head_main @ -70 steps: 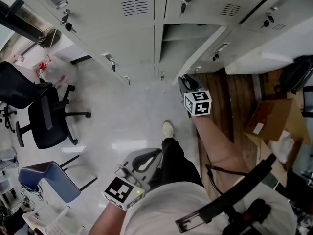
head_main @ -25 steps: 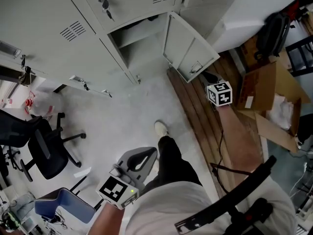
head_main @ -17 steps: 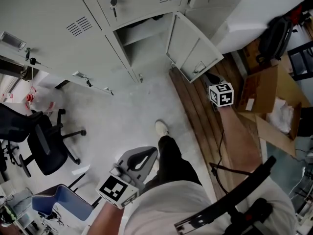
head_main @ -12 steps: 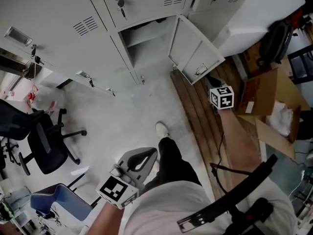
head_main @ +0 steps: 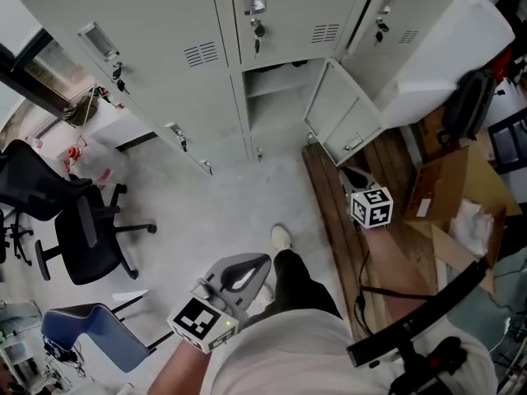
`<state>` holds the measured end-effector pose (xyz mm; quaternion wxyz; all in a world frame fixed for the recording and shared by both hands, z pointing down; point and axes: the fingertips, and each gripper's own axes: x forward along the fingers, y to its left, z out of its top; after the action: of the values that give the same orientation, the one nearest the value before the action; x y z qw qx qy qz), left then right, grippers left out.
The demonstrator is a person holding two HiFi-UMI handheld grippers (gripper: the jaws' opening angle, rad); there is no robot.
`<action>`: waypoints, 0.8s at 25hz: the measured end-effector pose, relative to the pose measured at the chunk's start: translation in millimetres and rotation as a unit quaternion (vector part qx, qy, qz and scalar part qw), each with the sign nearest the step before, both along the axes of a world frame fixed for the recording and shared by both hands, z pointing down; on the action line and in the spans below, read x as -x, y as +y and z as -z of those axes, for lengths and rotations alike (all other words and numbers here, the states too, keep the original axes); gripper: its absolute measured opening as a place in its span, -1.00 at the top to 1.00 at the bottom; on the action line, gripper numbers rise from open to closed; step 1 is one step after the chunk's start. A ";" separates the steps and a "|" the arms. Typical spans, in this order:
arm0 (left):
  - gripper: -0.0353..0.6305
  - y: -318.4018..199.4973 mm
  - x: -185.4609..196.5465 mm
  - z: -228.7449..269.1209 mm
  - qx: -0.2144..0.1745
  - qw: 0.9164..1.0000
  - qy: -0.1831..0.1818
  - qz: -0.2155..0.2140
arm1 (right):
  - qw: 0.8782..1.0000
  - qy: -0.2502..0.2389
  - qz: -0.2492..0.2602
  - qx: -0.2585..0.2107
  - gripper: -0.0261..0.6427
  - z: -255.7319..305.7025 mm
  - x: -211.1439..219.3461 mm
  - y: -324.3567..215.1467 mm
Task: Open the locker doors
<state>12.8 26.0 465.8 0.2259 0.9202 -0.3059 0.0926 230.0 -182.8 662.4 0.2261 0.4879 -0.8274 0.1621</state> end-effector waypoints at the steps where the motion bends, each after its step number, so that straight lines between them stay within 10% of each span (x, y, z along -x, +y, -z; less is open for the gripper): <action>1: 0.86 1.2 6.9 6.2 -0.006 1.000 0.001 0.006 | 1.000 -0.009 0.010 -0.006 0.84 14.4 15.6 8.0; 11: 0.86 19.9 44.3 68.6 -0.065 0.997 0.008 0.039 | 0.984 -0.082 0.123 -0.103 0.84 197.3 141.5 68.6; 20: 0.86 -11.6 37.3 98.9 -0.098 0.994 0.004 0.044 | 0.963 -0.083 0.163 -0.199 0.82 305.8 182.7 17.6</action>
<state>-24.5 14.3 366.9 0.1393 0.9238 -0.3533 0.0483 47.4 -165.2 356.6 0.0785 0.3669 -0.9269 -0.0047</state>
